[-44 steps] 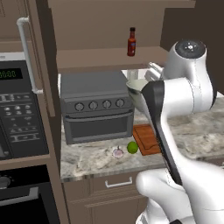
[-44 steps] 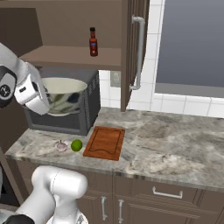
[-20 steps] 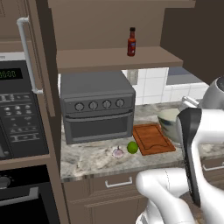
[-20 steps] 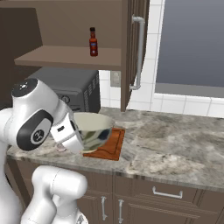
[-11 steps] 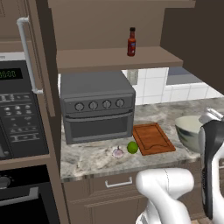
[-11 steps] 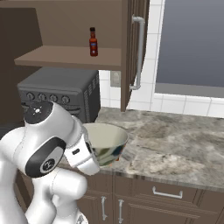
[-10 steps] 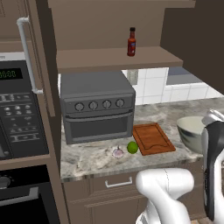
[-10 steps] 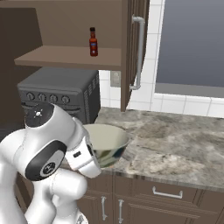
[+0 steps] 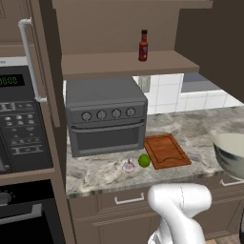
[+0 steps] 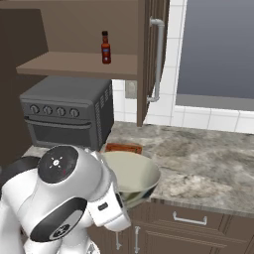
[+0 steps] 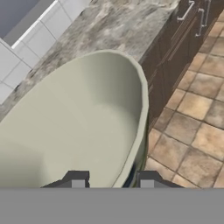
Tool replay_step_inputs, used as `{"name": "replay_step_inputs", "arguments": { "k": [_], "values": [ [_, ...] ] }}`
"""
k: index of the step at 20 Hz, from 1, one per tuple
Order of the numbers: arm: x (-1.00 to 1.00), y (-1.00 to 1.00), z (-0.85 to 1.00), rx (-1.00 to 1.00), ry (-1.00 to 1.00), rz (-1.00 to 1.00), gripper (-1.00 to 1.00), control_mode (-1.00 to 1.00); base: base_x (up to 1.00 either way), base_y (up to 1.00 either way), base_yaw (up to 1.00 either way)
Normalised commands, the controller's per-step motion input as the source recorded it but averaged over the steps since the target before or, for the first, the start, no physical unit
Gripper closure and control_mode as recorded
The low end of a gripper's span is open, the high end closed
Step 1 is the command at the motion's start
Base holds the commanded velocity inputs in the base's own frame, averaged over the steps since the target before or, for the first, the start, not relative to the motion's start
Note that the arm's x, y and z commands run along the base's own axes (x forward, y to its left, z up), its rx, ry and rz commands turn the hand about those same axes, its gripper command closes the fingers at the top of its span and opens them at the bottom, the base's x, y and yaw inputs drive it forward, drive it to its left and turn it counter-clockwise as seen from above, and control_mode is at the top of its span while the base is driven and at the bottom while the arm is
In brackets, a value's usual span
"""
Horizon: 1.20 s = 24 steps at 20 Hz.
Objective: Open the cabinet. Place the bowl and condiment on the counter. Then place the lime and garlic on the cutting board.
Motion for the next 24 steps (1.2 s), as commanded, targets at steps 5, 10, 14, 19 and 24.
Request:
{"name": "replay_step_inputs", "arguments": {
  "k": [5,10,14,19,24],
  "values": [
    [0.01,-0.50,-0.27,0.00,-0.04,0.00,1.00,-1.00,0.00,0.00,0.00],
    [0.03,-0.58,-0.21,0.00,-0.03,0.00,1.00,-1.00,0.00,0.00,0.00],
    [0.17,-0.56,-0.12,0.00,-0.05,0.00,1.00,-1.00,0.00,0.00,0.00],
    [0.36,-0.34,0.00,0.00,-0.09,0.00,1.00,-1.00,0.00,0.00,0.00],
    [0.39,-0.33,0.00,0.00,-0.07,0.00,1.00,-1.00,0.00,0.00,0.00]
  ]
}}
